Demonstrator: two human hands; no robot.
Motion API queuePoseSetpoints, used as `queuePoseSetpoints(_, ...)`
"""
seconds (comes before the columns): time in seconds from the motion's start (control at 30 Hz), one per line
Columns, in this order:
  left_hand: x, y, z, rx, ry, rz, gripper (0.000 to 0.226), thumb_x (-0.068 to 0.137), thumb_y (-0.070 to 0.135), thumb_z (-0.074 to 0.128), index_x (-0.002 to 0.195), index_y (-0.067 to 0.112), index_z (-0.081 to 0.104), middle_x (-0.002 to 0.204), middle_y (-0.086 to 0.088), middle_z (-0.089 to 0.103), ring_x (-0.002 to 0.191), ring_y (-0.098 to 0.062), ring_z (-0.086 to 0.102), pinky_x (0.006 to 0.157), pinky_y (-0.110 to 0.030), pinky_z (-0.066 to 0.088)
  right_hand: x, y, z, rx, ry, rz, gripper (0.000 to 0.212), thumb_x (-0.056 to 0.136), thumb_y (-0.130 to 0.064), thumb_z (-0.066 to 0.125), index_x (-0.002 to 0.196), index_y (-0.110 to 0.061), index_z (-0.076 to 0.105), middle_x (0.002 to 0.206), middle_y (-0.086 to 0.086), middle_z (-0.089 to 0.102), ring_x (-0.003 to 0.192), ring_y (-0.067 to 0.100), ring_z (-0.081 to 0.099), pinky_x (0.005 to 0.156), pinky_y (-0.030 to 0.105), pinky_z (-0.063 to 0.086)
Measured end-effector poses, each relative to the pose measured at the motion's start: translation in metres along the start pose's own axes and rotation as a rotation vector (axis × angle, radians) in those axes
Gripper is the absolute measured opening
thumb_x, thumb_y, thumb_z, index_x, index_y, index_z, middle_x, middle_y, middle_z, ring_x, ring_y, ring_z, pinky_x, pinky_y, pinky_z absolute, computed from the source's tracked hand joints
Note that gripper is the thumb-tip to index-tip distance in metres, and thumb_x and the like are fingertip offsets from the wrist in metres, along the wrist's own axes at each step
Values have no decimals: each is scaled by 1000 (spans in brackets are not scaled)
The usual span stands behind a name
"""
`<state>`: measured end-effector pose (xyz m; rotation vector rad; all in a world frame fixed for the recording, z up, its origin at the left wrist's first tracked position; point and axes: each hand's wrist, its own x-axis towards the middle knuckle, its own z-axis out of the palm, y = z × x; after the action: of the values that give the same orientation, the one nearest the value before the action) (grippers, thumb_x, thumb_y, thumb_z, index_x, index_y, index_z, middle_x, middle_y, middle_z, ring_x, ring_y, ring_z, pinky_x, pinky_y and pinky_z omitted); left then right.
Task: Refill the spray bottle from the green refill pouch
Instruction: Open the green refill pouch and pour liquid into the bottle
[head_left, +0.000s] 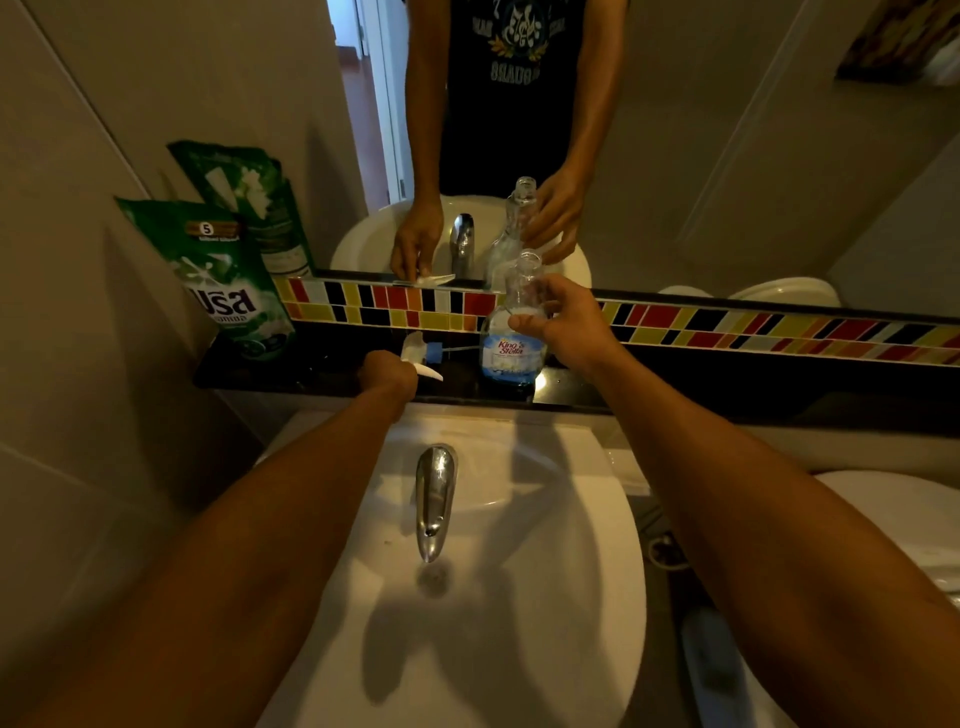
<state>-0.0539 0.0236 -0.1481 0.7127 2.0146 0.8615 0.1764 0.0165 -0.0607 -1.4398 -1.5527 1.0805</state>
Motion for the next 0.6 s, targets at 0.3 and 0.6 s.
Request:
queuePoseSetpoints(0.3,0,-10,5,232,-3,175,27,97,10,61,122,4,64,121,-18,65,111,-33,65,95,-44,55,-4,2,6,22,42,33,54,92,-10,74,142,-14,55,135,2,61,116,14,59,96,38,58)
queuePoseSetpoints(0.6,-24,-8,-29,572,94,540,45,94,29,66,135,12,55,134,-13,51,122,-34,53,95,-44,48,-26,15,25,38,374,57,70,90,-36,75,151,-23,41,149,5,47,126,23,59,92,47,61)
